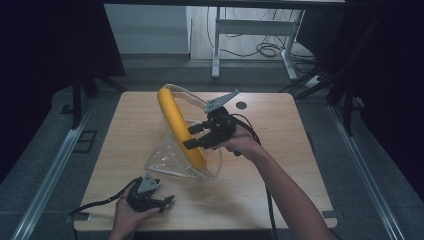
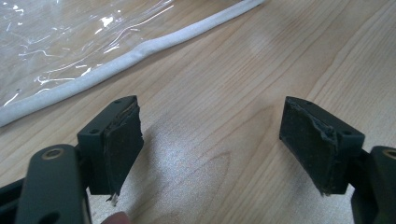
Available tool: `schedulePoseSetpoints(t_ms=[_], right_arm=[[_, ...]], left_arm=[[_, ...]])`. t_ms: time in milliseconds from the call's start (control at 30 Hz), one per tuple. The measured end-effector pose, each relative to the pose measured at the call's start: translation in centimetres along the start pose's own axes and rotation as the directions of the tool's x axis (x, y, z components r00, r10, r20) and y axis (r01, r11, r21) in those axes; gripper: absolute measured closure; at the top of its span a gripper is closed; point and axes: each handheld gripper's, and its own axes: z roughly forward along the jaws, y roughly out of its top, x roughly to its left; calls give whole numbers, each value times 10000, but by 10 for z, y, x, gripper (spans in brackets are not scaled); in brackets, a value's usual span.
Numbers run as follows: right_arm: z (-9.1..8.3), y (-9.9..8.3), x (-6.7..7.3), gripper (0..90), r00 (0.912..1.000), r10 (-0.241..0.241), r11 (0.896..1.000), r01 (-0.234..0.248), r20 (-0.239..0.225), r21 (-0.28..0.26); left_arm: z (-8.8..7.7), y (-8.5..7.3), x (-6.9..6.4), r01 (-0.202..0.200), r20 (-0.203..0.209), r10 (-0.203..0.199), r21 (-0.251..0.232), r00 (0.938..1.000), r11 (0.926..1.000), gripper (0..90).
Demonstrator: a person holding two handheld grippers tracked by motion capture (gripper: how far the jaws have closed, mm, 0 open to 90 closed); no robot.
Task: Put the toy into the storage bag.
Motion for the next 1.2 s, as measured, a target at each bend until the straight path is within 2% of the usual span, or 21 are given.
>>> schedulePoseSetpoints(t_ms=[367,700,733,767,1067,1200], right_arm=[[-20,-8,0,357,9997,84,9994,-76,247,-333],[-42,-22,-4,363,9976,347,9956,-293,602,-885],[-48,-27,-6,364,9956,445,9941,-360,820,-1028],[-48,-27,-6,364,9956,445,9941,-360,820,-1028],[-70,-54,-15,367,9793,887,9890,-648,1818,-1332],[-74,-62,-17,368,9737,1051,9872,-777,2023,-1389]], left_arm=[[1,0,-1,28,8,-28,15,10000,10000,211],[1,0,-1,21,-2,-21,2,10000,10000,211],[1,0,-1,16,-3,-16,9,10000,10000,211],[1,0,-1,24,-4,-24,9,10000,10000,211],[1,0,-1,-15,17,15,60,10000,10000,211],[1,0,-1,-10,22,10,64,10000,10000,211]])
